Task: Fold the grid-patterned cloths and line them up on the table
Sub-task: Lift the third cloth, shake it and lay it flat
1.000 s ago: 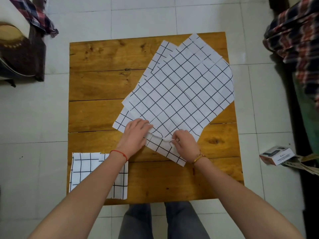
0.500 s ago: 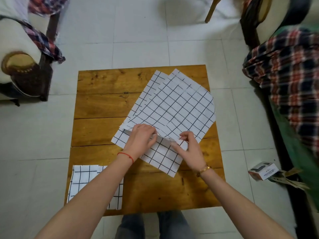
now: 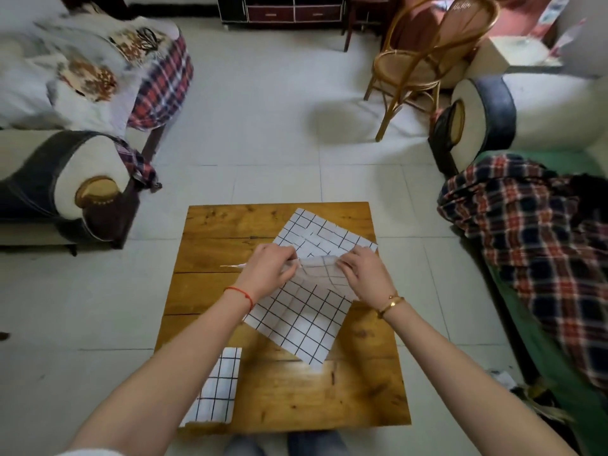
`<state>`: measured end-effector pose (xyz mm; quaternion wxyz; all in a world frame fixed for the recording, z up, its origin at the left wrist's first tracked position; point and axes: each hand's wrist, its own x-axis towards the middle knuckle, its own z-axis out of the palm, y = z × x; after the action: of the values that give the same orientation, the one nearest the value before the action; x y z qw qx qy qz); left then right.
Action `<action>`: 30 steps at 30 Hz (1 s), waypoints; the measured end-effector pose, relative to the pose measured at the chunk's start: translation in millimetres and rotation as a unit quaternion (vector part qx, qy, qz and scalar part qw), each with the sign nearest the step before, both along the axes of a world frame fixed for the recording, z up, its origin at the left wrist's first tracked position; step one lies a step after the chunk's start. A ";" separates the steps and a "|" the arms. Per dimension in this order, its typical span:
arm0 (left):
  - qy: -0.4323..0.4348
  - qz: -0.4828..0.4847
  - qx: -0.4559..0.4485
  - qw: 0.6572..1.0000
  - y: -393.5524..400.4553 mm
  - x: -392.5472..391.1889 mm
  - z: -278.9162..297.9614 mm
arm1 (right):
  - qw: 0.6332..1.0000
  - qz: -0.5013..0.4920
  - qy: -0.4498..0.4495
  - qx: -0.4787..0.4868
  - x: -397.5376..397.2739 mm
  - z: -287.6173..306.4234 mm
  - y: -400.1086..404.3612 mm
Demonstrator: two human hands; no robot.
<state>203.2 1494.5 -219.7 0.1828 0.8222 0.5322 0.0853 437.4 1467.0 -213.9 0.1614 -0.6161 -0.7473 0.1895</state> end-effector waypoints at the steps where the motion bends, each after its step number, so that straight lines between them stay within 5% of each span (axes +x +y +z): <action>1: -0.004 0.004 0.004 1.000 0.4 -1.2 9.7 | 1.000 0.008 0.004 0.002 0.3 13.6 2.9; 17: -0.049 0.088 0.098 0.990 -1.4 -89.3 116.9 | 0.994 -0.055 0.098 0.016 11.9 148.6 27.4; 30: -0.222 0.123 0.102 0.962 -16.6 -136.1 191.8 | 0.988 -0.067 0.109 0.082 5.1 198.8 1.7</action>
<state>67.0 1477.9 -27.9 0.1992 0.7250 0.5642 0.3411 442.6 1468.7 -15.0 0.3040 -0.6252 -0.6953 0.1824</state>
